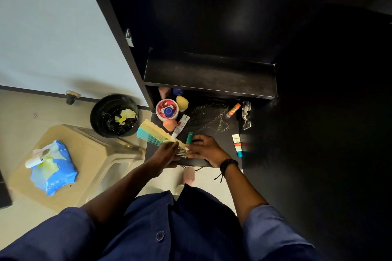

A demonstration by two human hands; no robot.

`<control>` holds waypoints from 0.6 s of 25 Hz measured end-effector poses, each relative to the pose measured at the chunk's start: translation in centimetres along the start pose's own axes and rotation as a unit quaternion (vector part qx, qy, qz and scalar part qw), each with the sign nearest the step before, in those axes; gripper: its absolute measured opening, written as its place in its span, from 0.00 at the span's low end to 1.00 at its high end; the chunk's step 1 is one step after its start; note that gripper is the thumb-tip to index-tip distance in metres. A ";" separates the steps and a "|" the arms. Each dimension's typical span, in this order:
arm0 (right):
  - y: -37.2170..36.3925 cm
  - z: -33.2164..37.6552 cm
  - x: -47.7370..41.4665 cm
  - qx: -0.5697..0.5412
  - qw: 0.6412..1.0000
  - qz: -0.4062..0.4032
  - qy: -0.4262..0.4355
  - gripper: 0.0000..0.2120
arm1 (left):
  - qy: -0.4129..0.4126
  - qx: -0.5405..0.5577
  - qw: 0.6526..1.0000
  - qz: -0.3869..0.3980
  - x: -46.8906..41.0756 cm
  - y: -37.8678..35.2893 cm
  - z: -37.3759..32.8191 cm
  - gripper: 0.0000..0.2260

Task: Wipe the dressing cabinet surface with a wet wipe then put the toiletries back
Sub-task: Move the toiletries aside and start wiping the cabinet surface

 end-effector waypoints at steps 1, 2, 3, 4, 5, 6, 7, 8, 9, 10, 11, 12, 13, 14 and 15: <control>-1.0 0.3 -0.1 0.007 1.000 0.018 0.003 0.21 | 0.042 0.084 0.995 0.025 0.3 -0.2 0.2 0.16; -1.8 0.5 -0.2 0.025 0.999 0.027 0.009 0.23 | 0.059 0.135 0.988 0.042 0.5 -0.4 0.1 0.14; -2.3 0.6 -0.3 0.057 0.998 0.025 0.019 0.24 | 0.061 0.168 0.983 0.046 0.6 -0.5 -0.1 0.12; -2.5 0.6 -0.4 0.092 0.995 0.018 0.029 0.25 | 0.051 0.182 0.981 0.040 0.6 -0.4 -0.3 0.11; -2.7 0.7 -0.4 0.120 0.992 0.012 0.038 0.24 | 0.037 0.180 0.983 0.026 0.7 -0.4 -0.5 0.11; -2.9 0.7 -0.3 0.134 0.990 0.014 0.043 0.24 | 0.022 0.164 0.986 0.007 0.6 -0.2 -0.6 0.10; -2.9 0.7 -0.2 0.141 0.989 0.022 0.044 0.22 | 0.009 0.146 0.989 -0.010 0.4 -0.1 -0.6 0.10; -2.6 0.6 -0.3 0.134 0.990 0.029 0.039 0.22 | -0.002 0.126 0.992 -0.027 0.2 0.2 -0.6 0.10; -2.0 0.4 -0.5 0.130 0.991 0.022 0.034 0.21 | -0.009 0.109 0.993 -0.043 0.0 0.6 -0.5 0.10; -1.0 0.3 -0.6 0.125 0.991 -0.008 0.036 0.20 | -0.015 0.088 0.994 -0.063 -0.3 1.2 -0.3 0.10; 0.7 0.3 -0.8 0.149 0.984 -0.080 0.047 0.19 | -0.019 0.068 0.994 -0.087 -0.5 1.9 0.0 0.10; 3.1 0.3 -0.8 0.199 0.960 -0.187 0.068 0.18 | -0.022 0.042 0.992 -0.118 -0.8 2.8 0.2 0.09; 5.3 0.4 -0.2 0.259 0.918 -0.289 0.079 0.17 | -0.023 0.015 0.988 -0.150 -1.1 3.7 0.5 0.09; 7.2 0.3 0.3 0.311 0.877 -0.356 0.083 0.18 | -0.025 -0.012 0.983 -0.181 -1.4 4.6 0.8 0.08; 8.3 0.1 1.0 0.351 0.853 -0.382 0.063 0.20 | -0.028 -0.046 0.977 -0.205 -1.5 5.4 0.9 0.08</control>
Point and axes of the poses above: each hand's wrist, its own x-axis away from the middle knuckle, its own y-axis out of the back of the hand, z = x × y, the point moved 6 cm from there along -x, towards the middle knuckle, and after that the axes turned 1 degree about -z, right-handed, at the moved point
